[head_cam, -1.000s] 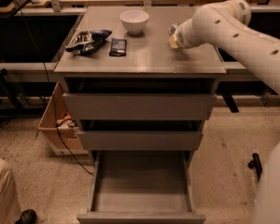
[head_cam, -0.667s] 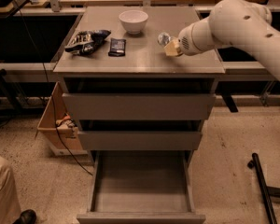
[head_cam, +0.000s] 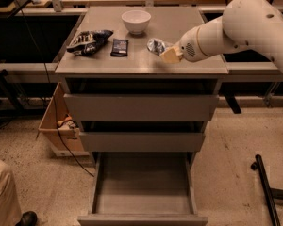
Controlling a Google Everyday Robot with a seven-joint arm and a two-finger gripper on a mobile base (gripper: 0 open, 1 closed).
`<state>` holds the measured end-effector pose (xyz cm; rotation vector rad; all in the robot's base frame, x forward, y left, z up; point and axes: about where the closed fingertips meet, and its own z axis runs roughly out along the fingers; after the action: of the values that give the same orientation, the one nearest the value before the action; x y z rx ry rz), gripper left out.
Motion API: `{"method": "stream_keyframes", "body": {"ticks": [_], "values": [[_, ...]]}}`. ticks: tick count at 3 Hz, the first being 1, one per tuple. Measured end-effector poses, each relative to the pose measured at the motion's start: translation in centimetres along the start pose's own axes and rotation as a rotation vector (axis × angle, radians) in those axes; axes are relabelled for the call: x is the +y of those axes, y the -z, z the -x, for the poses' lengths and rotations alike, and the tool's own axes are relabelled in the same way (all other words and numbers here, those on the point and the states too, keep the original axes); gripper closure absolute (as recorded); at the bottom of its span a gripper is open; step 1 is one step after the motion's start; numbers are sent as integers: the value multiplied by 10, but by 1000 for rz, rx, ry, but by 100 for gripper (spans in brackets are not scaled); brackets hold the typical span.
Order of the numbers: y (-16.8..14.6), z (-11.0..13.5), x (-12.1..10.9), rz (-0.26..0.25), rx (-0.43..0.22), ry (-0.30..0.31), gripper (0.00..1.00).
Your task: Place redbull can into bottom drawer
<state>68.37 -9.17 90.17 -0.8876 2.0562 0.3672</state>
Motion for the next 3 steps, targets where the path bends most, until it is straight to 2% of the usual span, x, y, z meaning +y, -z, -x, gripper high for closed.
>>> {"method": "stream_keyframes", "body": {"ticks": [1,2,3], "values": [[0,0,-1,-2,0,0,100],[-7,1,-4,21,-5,-18,100],[-7,-28,-2,32,36,40,100]]}}
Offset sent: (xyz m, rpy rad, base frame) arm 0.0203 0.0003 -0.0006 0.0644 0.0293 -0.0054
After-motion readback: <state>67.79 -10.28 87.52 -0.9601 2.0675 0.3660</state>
